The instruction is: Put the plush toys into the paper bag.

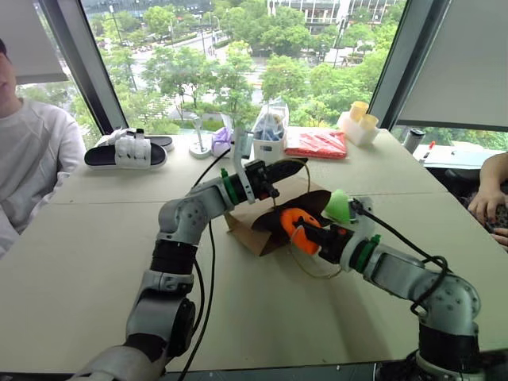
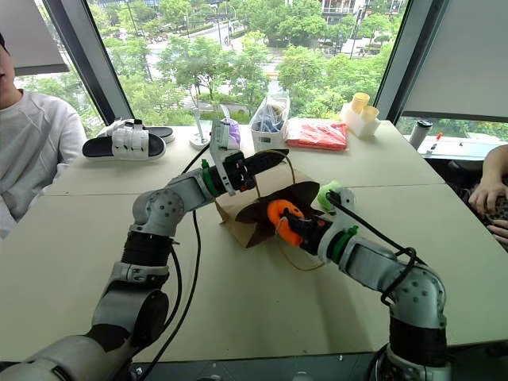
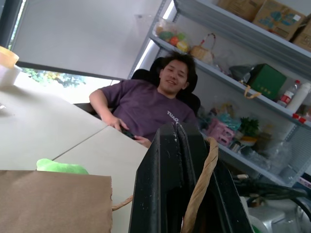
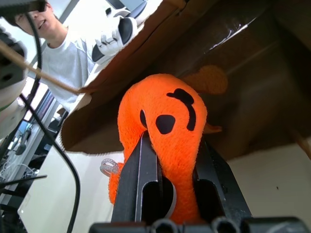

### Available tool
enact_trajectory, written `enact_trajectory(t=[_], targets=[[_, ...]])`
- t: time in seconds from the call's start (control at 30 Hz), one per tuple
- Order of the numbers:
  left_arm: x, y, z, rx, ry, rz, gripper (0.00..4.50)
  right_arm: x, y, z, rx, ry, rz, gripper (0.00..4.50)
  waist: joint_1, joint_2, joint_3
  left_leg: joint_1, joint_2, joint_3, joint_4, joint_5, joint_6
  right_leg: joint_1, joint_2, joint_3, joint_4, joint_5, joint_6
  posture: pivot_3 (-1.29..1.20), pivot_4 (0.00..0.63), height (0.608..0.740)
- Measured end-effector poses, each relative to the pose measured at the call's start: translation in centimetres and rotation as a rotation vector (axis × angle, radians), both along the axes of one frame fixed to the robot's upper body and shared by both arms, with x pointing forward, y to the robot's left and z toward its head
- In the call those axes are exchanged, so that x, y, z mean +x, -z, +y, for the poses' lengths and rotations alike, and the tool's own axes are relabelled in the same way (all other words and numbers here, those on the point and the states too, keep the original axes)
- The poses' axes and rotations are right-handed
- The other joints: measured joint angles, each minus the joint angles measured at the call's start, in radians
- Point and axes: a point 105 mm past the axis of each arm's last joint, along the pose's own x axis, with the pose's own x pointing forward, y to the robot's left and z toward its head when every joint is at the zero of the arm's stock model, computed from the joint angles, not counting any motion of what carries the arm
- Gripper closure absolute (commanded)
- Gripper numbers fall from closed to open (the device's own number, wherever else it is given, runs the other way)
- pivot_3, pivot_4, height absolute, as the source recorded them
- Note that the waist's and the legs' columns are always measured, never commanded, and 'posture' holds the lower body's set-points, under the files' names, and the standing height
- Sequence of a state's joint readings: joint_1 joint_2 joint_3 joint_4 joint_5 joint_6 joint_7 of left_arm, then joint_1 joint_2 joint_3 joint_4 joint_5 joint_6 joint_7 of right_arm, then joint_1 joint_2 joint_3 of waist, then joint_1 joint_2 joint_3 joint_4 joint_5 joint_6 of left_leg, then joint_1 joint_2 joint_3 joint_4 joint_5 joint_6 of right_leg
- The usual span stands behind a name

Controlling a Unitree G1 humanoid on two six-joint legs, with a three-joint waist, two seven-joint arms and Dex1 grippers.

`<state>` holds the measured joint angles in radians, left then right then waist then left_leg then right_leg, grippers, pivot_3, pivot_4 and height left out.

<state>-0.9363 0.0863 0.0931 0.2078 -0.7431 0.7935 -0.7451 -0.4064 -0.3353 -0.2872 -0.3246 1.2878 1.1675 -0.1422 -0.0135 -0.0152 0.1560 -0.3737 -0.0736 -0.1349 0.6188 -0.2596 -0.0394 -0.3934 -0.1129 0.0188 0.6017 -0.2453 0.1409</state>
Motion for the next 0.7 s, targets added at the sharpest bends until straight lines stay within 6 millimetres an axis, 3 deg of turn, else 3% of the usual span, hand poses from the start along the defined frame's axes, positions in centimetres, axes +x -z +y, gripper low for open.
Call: enact_trajectory(t=[0.27,0.53,0.7], targets=[[-1.9,0.4,0.1,0.023,0.077,-0.013,4.5,2.8,0.8,0.9,-0.101,0.031,0.042,4.49,-0.001,0.0,0.0,0.0,0.0,0.0,0.0,0.0,0.0,-0.001,0.0,0.0,0.001,0.0,0.0,0.0,0.15,0.74],[-1.8,0.2,-0.3,-0.013,0.06,0.02,4.5,4.9,2.2,2.6,-0.322,0.032,0.003,4.49,-0.003,0.0,0.0,0.0,0.0,0.0,0.0,0.0,0.0,-0.001,0.0,0.0,0.001,0.0,0.0,0.0,0.15,0.74],[0.0,0.2,0.0,-0.034,-0.058,0.063,4.5,5.5,2.4,2.5,-0.424,0.047,-0.079,2.07,0.0,0.0,0.0,0.0,0.0,0.0,0.0,0.0,0.0,-0.001,0.0,0.0,0.001,0.0,0.0,0.0,0.15,0.74]])
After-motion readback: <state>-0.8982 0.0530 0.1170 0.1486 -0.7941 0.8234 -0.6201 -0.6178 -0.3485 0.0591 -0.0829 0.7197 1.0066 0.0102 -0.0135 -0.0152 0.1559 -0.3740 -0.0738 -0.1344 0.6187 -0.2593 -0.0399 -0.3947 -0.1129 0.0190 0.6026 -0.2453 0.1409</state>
